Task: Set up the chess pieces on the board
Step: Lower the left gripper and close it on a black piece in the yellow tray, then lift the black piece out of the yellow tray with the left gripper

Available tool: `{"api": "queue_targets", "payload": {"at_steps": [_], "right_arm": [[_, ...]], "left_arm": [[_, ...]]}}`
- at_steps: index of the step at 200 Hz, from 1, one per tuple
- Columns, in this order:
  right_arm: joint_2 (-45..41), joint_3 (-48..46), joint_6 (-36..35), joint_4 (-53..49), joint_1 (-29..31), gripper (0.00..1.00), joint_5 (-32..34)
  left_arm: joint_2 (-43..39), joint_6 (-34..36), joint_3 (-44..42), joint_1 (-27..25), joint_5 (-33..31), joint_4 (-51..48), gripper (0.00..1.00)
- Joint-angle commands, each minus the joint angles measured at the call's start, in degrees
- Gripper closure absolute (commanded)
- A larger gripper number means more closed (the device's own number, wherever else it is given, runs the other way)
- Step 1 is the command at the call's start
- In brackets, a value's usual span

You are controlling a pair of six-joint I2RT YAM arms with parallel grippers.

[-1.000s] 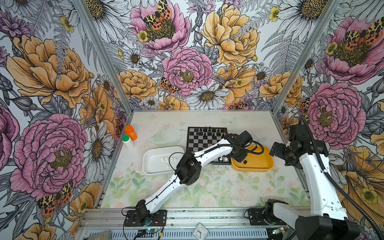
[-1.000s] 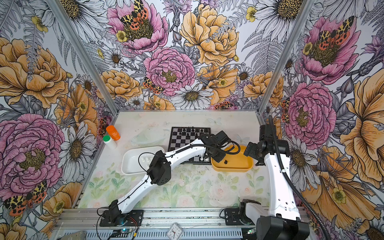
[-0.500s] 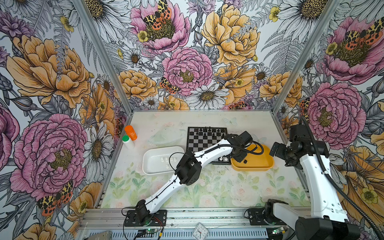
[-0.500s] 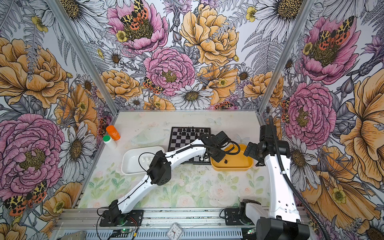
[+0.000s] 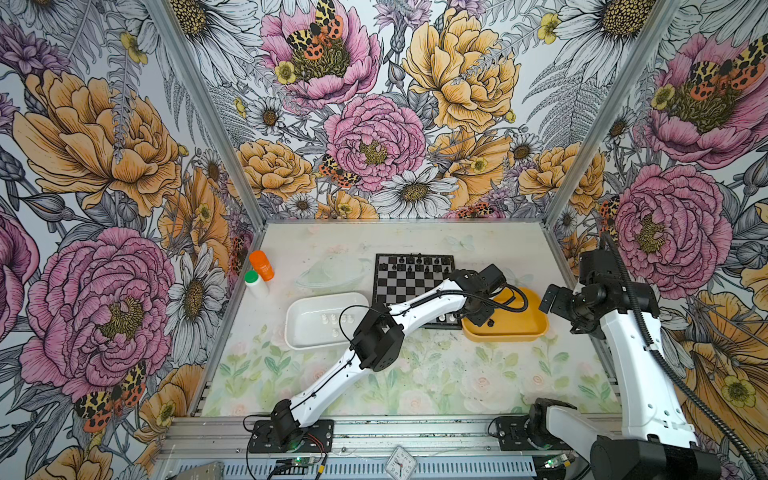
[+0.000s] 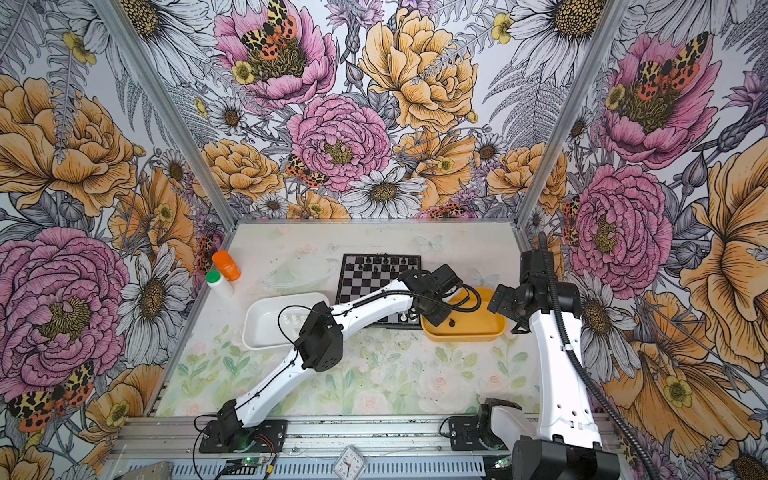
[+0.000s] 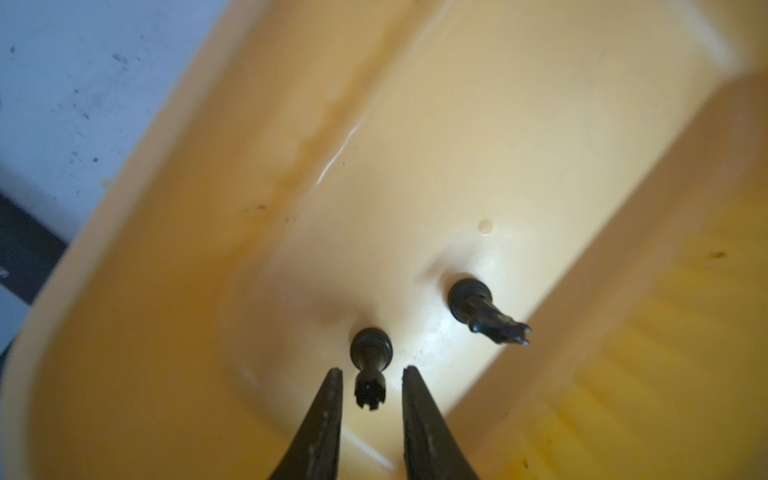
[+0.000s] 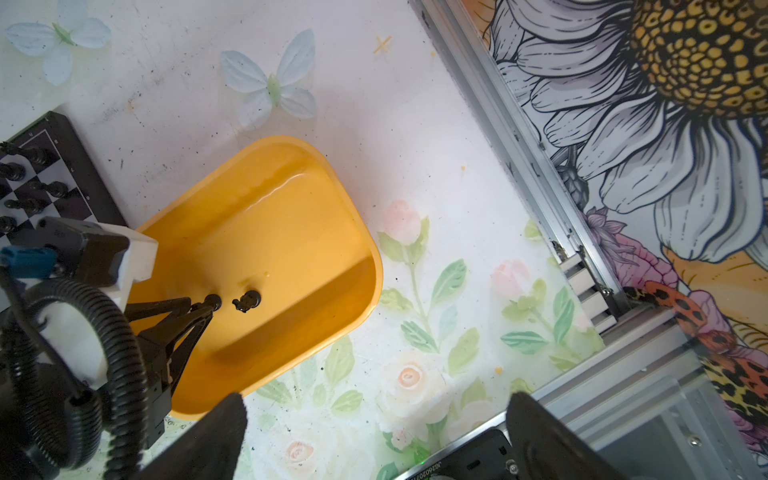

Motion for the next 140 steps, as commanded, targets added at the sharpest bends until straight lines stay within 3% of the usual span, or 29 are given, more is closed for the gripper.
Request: {"api": "queue_targets", "payload": {"at_steps": [1,140], "right_arm": [[-1.17,-0.32,-0.80,0.60,0.00,0.00,-0.43],[-1.94,-0.86,-0.89,0.57,0.17,0.00,-0.29]], "left_arm": [[0.58,0.78,-0.64,-0.06,-1.50,-0.66,0.76],[1.66,0.34,0.62,0.15,-0.57,-0.62,0.87]]}}
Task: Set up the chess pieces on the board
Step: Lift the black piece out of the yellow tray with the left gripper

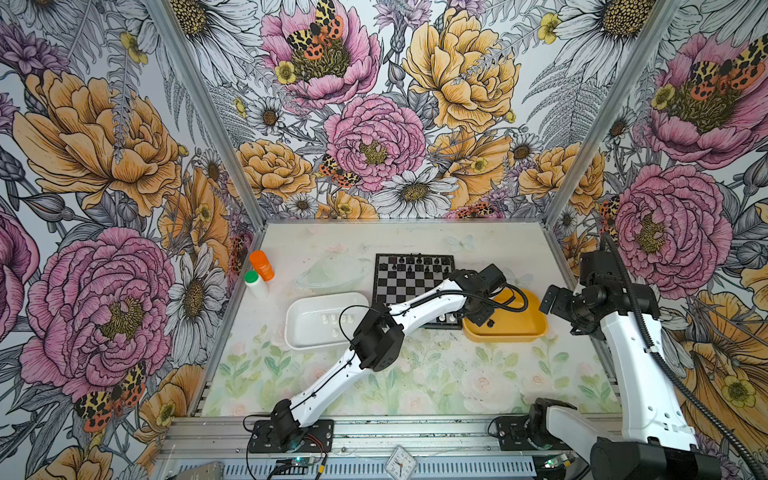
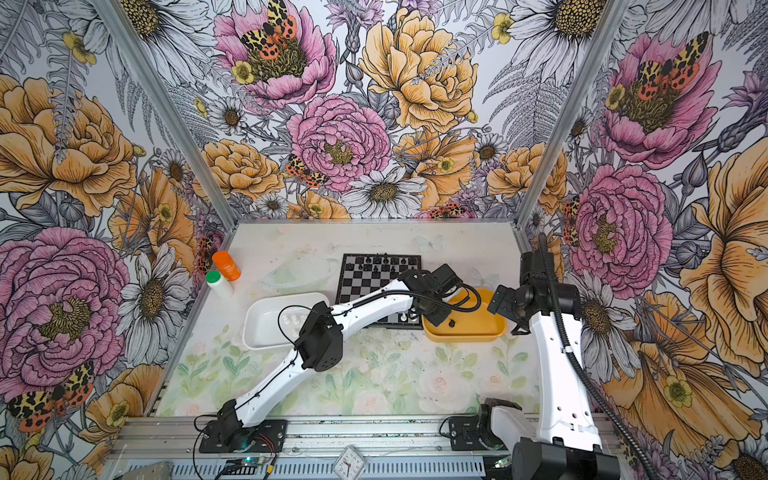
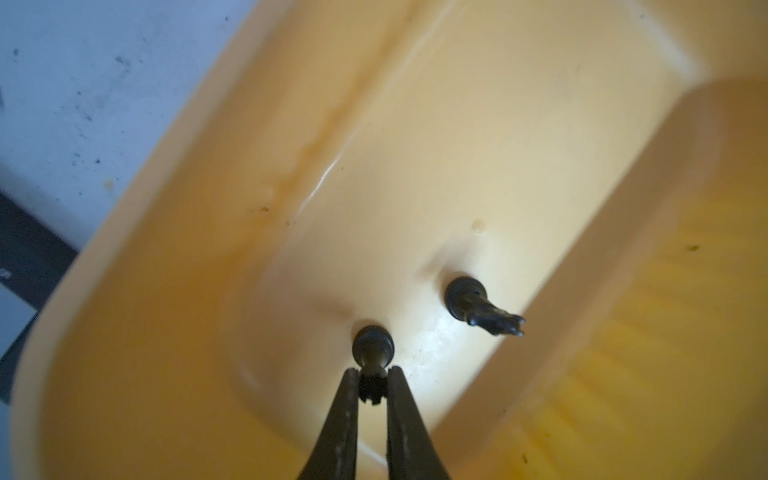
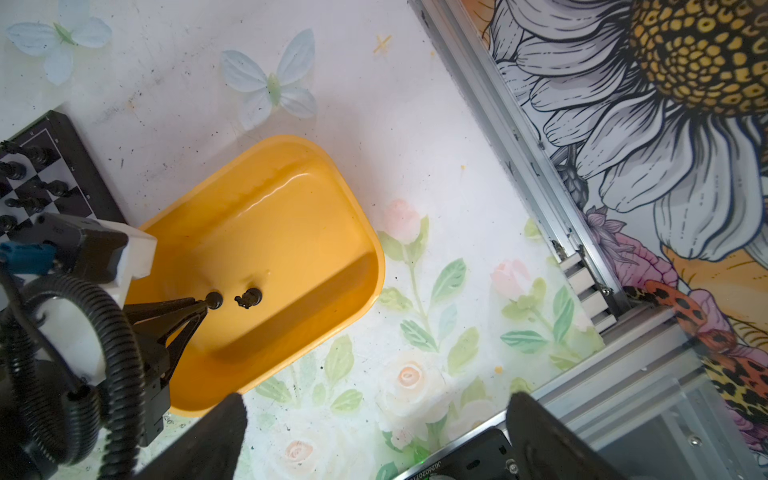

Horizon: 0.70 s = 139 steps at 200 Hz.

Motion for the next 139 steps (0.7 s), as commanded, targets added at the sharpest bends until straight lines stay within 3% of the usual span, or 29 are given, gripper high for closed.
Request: {"api": "queue_targets", "payload": {"at_steps": [1,139], "right_arm": [[-1.25,-0.33,-0.89,0.59,0.18,0.00,-0.33],[-0.24,0.01,-0.64,2.02,0.10,0.00,-1.09]], "left_arm": [[1.64,0.30,0.63,0.15,-0.56,-0.75,0.87],[-3.88,2.18,1.22,1.76,-3.48,-1.08,0.90]]}}
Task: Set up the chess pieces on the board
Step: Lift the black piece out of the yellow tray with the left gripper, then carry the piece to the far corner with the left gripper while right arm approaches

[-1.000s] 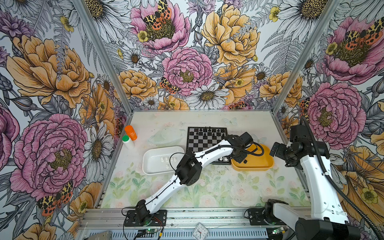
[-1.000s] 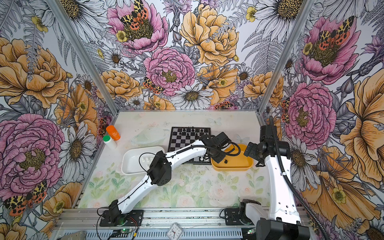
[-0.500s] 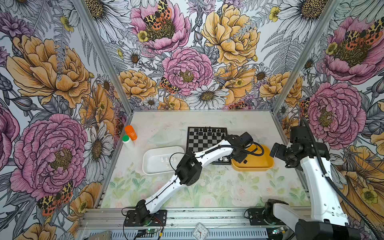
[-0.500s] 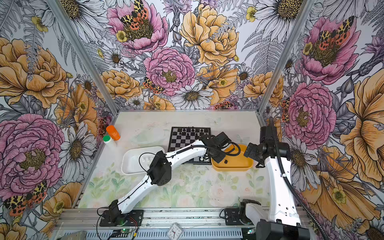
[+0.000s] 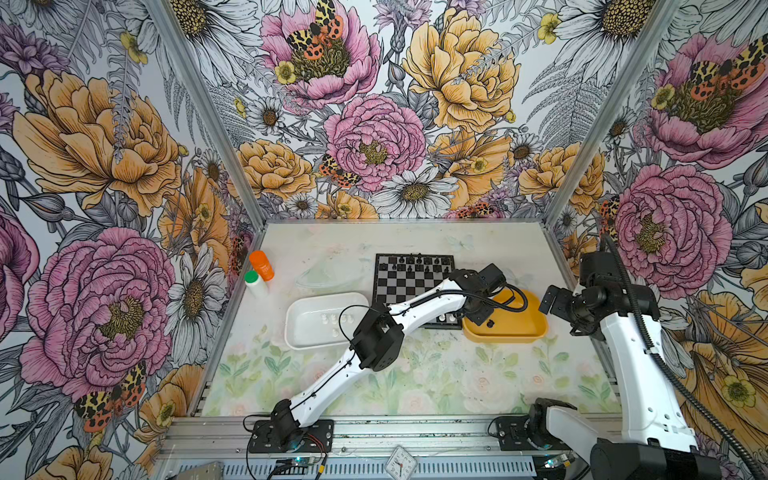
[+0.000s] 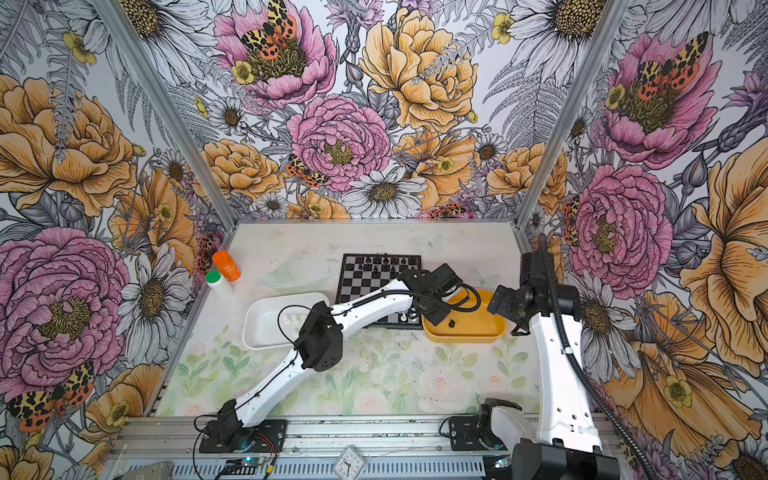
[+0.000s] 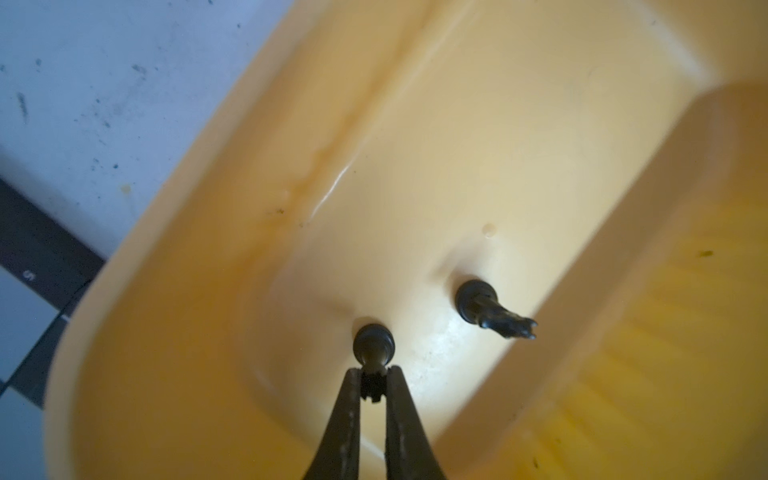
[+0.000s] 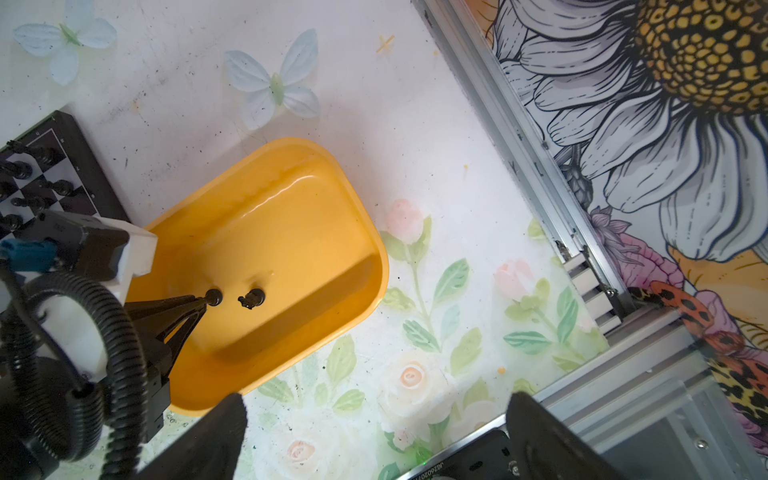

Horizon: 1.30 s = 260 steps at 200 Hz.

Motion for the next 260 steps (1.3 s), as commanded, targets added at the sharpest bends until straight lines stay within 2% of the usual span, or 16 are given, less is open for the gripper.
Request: {"api": "queue_targets", "payload": {"at_steps": [1,124,186,233,260], "right_arm": [[-0.08,0.24,-0.63,1.45,0.10,0.00,-0.59],[1.22,0.96,-0.09,2.86,0.10,0.01,-1.45],[2.84,2.68,0.25,4.00,0.38,0.01,-3.57],[5.49,4.35,2.18,5.24,6.13,0.01,-2.70],[7.69,5.40,4.45,6.65,9.83,0.02,-2.14]], "left_arm": [[-3.80,1.07,1.21,1.52,-2.26,-1.04,0.90],[-8.84,1.03,6.63,3.88,-0.66,-0.86,0.91],[-13.66,5.08,4.25,5.09,-7.52,-0.93,0.91],[-17.21,6.91,-0.40,8.85,-9.18,-0.99,0.94],[-19.05,7.29,-2.64,12.69,-8.73,-0.95,0.94]]}}
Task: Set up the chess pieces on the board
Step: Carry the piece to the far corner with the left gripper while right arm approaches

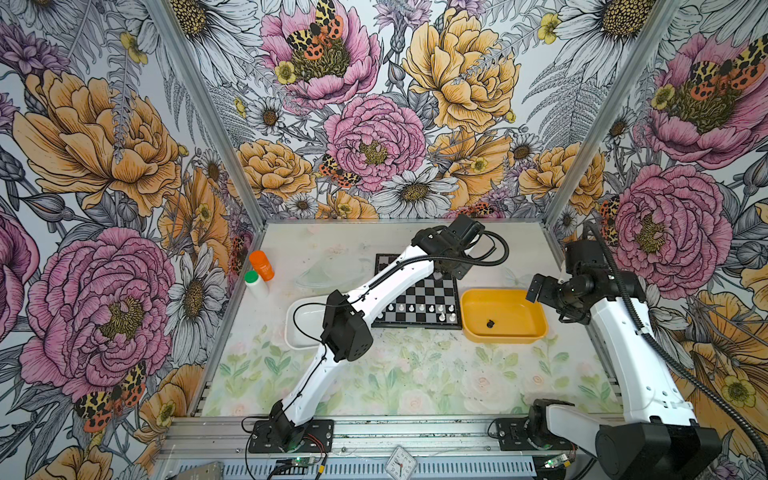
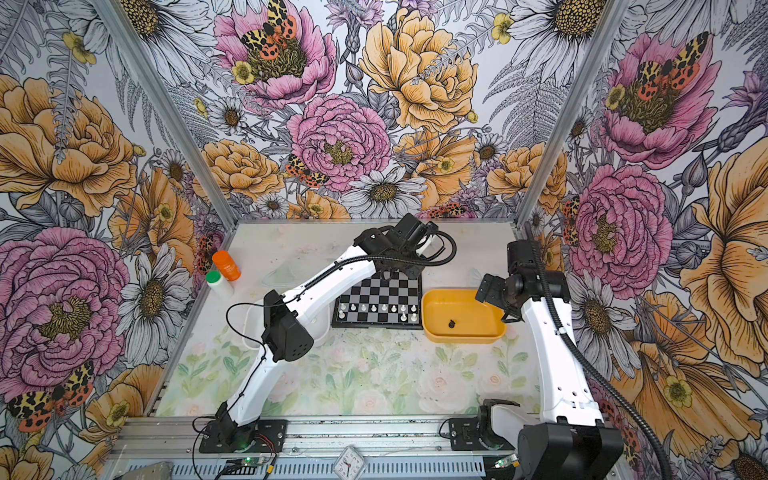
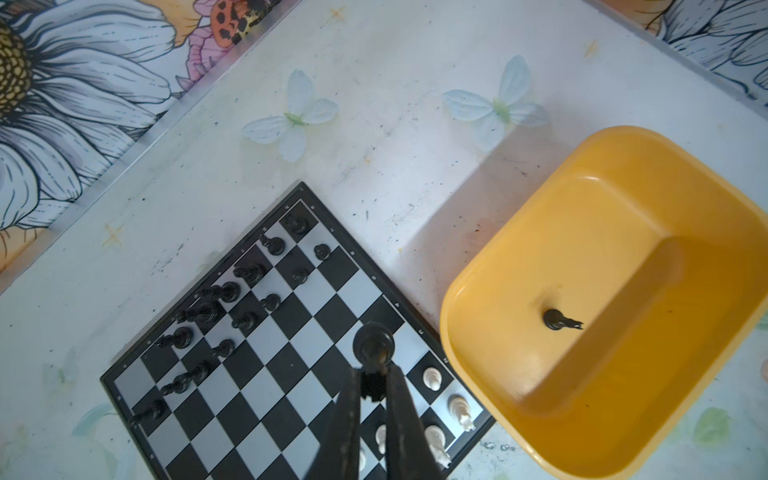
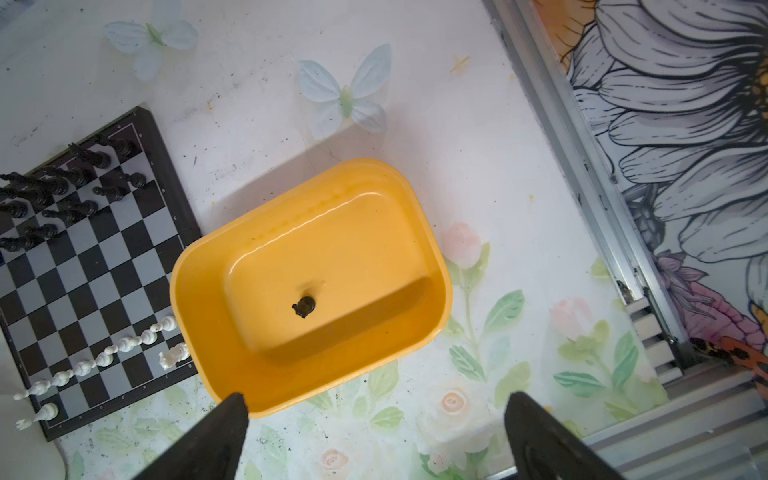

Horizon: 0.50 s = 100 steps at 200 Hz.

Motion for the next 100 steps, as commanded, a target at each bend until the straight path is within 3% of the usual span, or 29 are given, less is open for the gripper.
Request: {"api": "queue_targets", "payload": {"at_steps": [1,100], "right_arm": [[1.71,2.36,2.76,2.49,2.57,0.02,0.78],[15.35,11.40,8.12,7.03,14.85,0.02,4.45]], "left_arm": [[-3.43,1.46,-1.98,3.48,-1.32,0.29,0.94],[-5.01,2.35,-8.34,18.01,1.86,0.39,0.96]]}}
